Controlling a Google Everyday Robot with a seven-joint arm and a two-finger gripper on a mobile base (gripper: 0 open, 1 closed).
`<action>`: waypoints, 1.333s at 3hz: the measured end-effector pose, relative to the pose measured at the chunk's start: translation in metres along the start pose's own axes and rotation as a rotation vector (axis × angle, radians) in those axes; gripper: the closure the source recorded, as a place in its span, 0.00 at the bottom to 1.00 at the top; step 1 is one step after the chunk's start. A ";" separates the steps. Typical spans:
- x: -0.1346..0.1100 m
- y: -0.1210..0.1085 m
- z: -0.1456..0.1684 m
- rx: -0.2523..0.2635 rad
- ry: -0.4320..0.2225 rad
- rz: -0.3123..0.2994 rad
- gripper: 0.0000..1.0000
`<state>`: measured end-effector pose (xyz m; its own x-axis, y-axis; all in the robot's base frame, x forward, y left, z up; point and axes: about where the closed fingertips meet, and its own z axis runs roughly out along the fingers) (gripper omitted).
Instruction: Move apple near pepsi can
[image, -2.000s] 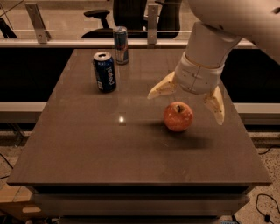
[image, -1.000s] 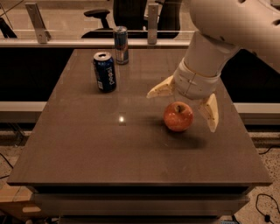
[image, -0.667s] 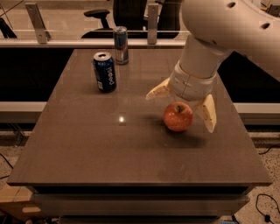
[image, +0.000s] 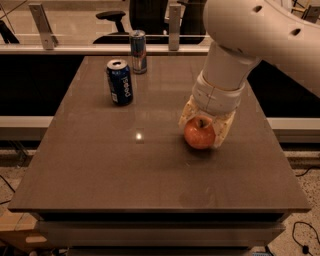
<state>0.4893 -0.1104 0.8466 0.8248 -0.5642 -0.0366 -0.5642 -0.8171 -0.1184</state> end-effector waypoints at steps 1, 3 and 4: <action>0.000 0.000 0.000 0.003 0.003 0.000 0.64; 0.000 -0.001 -0.001 0.009 0.008 -0.001 1.00; 0.000 -0.001 -0.001 0.009 0.009 -0.001 1.00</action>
Offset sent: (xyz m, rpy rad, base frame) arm 0.0002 0.0003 0.0004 0.0009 -0.0039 -0.0002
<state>0.4897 -0.1094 0.8479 0.8248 -0.5647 -0.0280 -0.5632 -0.8164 -0.1275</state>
